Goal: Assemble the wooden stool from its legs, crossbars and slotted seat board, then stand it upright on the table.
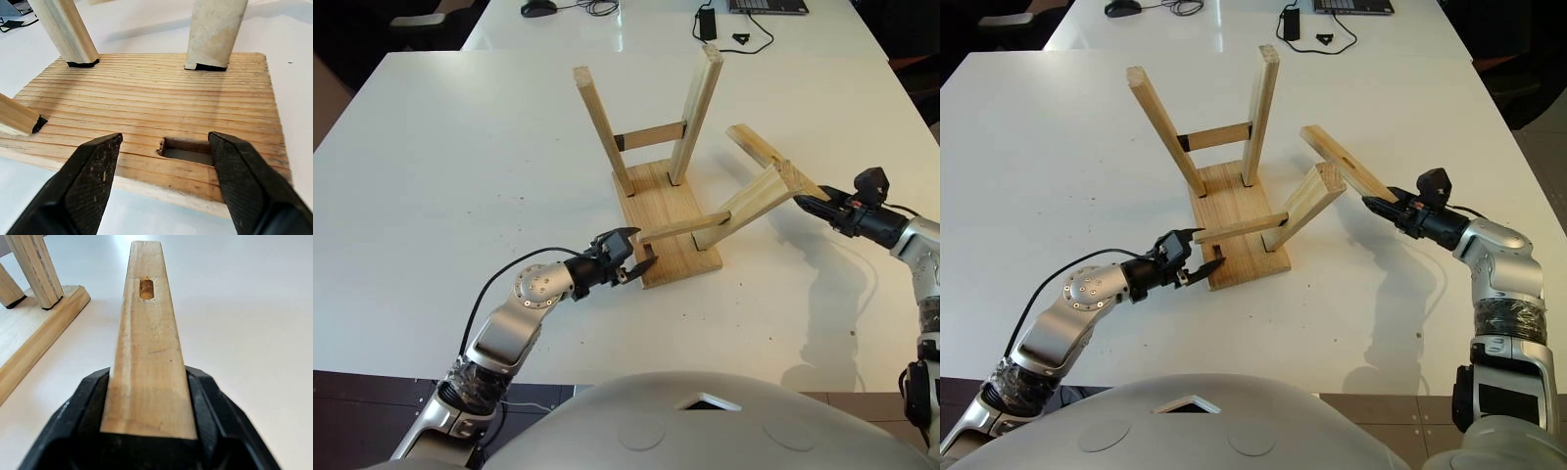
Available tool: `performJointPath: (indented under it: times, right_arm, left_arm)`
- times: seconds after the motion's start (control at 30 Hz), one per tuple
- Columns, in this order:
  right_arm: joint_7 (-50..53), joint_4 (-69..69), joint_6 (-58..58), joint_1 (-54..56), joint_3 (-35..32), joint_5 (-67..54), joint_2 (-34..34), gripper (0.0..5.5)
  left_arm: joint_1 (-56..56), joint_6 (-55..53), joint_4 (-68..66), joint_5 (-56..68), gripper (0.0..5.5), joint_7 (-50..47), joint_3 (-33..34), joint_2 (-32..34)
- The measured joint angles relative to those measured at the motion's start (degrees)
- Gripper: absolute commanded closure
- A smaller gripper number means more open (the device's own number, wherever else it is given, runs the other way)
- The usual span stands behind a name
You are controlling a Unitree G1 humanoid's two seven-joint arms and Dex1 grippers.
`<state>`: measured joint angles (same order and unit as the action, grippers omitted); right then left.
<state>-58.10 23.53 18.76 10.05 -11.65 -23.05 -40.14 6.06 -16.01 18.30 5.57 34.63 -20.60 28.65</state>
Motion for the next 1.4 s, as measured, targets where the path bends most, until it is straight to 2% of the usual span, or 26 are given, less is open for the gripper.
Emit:
performJointPath:
  times: [0.27, 0.4, 0.53, 0.67, 0.73, 0.83, 1.03, 1.4]
  right_arm:
    - [3.1, -8.34, 6.48, 0.81, -4.53, -6.87, 2.17, 3.44]
    - [5.48, -13.68, 9.95, 2.86, -7.07, -11.52, 3.26, 3.44]
    - [8.22, -19.72, 13.98, 4.36, -9.81, -17.24, 4.0, 3.45]
    - [10.48, -26.47, 17.72, 6.57, -13.51, -24.53, 4.18, 3.45]
    - [11.04, -29.81, 20.21, 6.97, -15.05, -29.79, 4.15, 3.45]
    - [10.37, -36.97, 24.32, 9.24, -16.41, -40.43, 3.4, 3.45]
    - [7.11, -44.26, 29.09, 13.06, -13.73, -51.47, 0.11, 3.45]
    - [2.19, -48.34, 31.01, 13.06, -7.66, -54.54, -0.94, 3.45]
  left_arm:
    - [-3.06, 0.18, -3.2, -0.35, 2.23, -0.83, 0.94, -0.54]
    - [-2.43, -1.23, -2.0, 1.0, 2.23, -0.76, 3.63, -0.48]
    - [1.04, -4.41, 4.54, 4.56, 2.23, 0.21, 10.48, 2.69]
    - [2.05, -6.92, 10.4, 9.9, 2.23, 1.31, 19.98, 5.27]
    - [0.43, -10.34, 12.84, 16.56, 2.23, 1.49, 25.95, 5.41]
    - [-10.15, -16.56, 18.5, 30.23, 2.23, -0.97, 33.53, 5.62]
    - [-24.8, -24.31, 24.93, 51.03, 2.23, -7.78, 33.75, 4.64]
    - [-34.75, -23.06, 25.07, 77.06, 2.23, -16.61, 33.76, 4.59]
